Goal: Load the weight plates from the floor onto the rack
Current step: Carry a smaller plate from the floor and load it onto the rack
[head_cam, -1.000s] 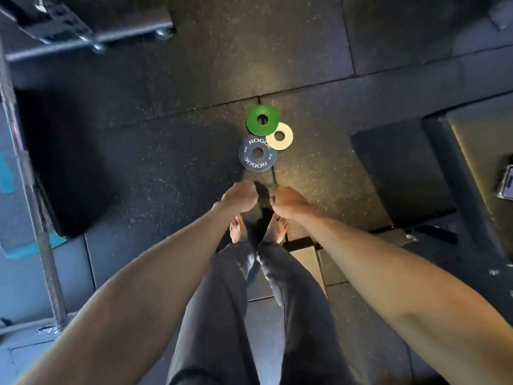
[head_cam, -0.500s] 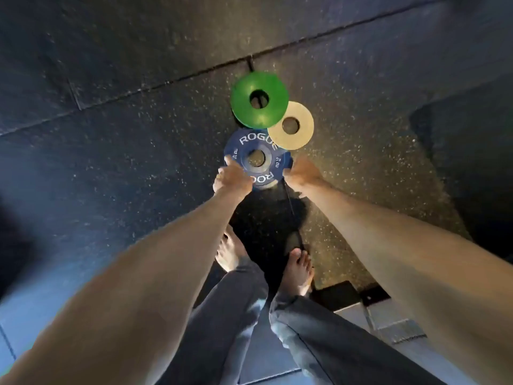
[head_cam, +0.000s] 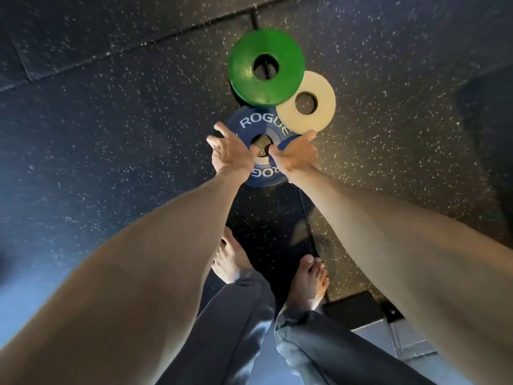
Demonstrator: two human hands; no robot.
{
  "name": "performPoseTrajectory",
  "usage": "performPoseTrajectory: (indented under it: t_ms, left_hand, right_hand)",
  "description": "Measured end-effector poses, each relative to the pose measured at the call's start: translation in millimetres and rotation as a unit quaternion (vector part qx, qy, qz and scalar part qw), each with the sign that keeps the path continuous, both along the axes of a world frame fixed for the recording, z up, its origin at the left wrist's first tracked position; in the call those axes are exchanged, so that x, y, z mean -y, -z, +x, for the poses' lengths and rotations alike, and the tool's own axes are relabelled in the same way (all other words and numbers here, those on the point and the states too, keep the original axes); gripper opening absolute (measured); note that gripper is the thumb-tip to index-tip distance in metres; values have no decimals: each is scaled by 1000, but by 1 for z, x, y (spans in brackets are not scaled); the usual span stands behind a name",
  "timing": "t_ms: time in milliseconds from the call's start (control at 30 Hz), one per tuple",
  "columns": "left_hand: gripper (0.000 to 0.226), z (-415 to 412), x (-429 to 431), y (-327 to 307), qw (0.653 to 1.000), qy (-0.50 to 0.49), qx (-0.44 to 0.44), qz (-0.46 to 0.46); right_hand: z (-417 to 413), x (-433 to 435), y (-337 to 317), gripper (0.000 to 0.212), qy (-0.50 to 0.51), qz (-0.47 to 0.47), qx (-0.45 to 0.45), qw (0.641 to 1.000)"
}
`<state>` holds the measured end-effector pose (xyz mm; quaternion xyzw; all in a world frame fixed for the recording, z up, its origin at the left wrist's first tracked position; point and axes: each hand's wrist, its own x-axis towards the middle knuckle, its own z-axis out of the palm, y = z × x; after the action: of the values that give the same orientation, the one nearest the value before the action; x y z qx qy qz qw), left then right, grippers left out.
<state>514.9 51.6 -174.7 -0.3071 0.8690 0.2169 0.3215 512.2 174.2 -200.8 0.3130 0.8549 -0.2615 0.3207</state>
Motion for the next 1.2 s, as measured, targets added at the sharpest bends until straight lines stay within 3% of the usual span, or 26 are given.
performPoseTrajectory:
  t_ms: [267,400,500,633,833,1000,1100,1200]
  left_hand:
    - [87,-1,8,-39,990,-32,130,42]
    - [100,28,16,-69,978,-34,200,45]
    - [106,59,24,-102,963,-101,240,68]
    - [87,91,31,-182,946,-167,264,91]
    - [84,140,47,-327,935,-183,276,124]
    - [82,214,50,-447,924,-250,254,136]
    - [81,273,46,-504,922,-290,220,130]
    - [80,340,47,-543,897,-364,209,141]
  right_hand:
    - [5,-8,-47,82,-76,-7,92,993]
    - [19,3,-81,89,-116,-3,151,982]
    - [34,11,-123,94,-160,2,169,973]
    - [58,18,-200,92,-192,-6,179,965]
    - [89,32,-343,71,-314,-13,179,932]
    - [134,50,-456,72,-420,-10,181,889]
    - [174,68,-513,83,-489,4,187,852]
    - [224,87,-557,81,-552,25,197,810]
